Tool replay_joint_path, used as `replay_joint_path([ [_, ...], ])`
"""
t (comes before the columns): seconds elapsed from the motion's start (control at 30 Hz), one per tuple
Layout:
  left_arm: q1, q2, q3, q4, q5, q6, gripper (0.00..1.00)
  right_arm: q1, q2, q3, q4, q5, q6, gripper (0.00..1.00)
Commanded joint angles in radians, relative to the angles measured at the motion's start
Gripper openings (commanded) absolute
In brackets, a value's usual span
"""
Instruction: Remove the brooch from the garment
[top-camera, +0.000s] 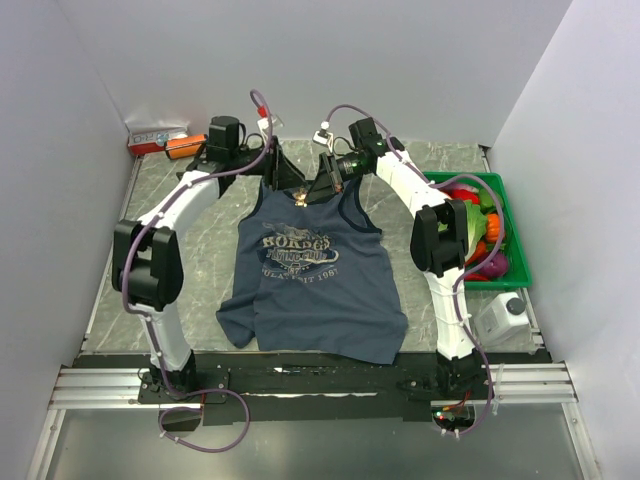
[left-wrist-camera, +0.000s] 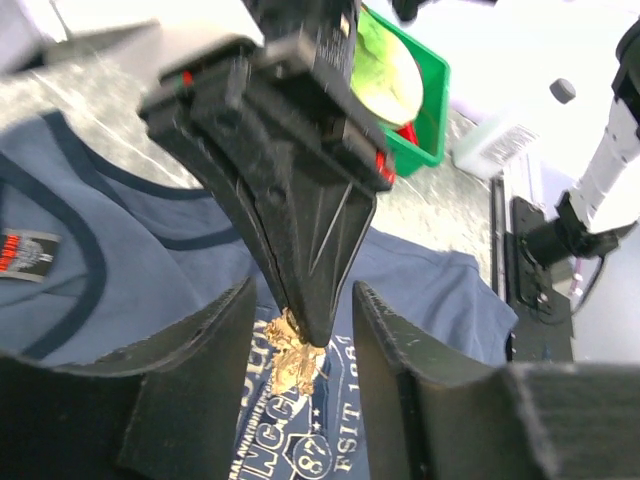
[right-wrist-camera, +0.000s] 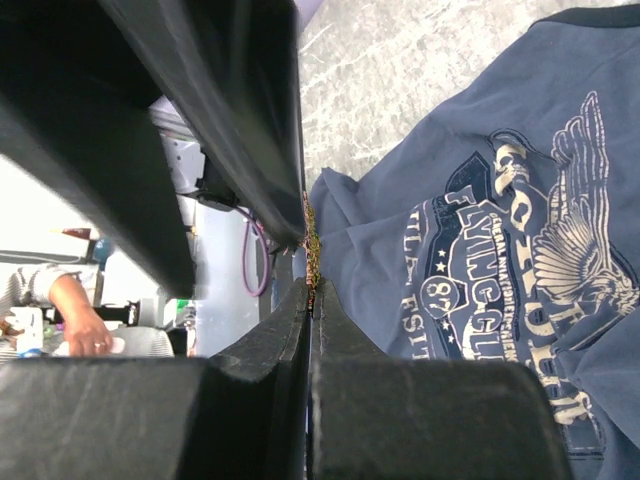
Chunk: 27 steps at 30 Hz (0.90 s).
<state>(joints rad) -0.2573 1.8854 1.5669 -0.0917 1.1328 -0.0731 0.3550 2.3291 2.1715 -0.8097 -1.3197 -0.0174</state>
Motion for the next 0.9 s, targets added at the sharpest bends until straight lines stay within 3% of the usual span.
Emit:
replay_joint_path([
  [0.0,0.021,-0.100,0.068,0.000,-0.064,-0.046,0.53,-0.001,-0.037,0.066,-0.028,0.000,-0.047,0.00],
  [0.03,0.026,-0.112,0.071,-0.008,-0.061,-0.051,0.60,-0.001,-0.051,0.077,-0.045,0.008,-0.079,0.00],
  [0.1,0.038,-0.126,0.065,0.003,-0.068,-0.082,0.63,0.001,-0.074,0.111,-0.104,0.026,-0.154,0.00],
  [0.23,0.050,-0.150,0.047,-0.012,-0.059,-0.088,0.79,-0.002,-0.105,0.151,-0.198,0.083,-0.285,0.00],
  [0.37,0.050,-0.151,0.039,-0.059,0.001,-0.030,0.79,-0.001,-0.140,0.154,-0.259,0.120,-0.395,0.00],
  [0.57,0.049,-0.121,0.076,-0.138,0.062,0.045,0.81,0.012,-0.180,0.122,-0.226,0.140,-0.403,0.00],
  [0.87,0.018,-0.034,0.197,-0.358,0.107,0.213,0.72,0.038,-0.192,0.129,-0.253,0.211,-0.449,0.00],
])
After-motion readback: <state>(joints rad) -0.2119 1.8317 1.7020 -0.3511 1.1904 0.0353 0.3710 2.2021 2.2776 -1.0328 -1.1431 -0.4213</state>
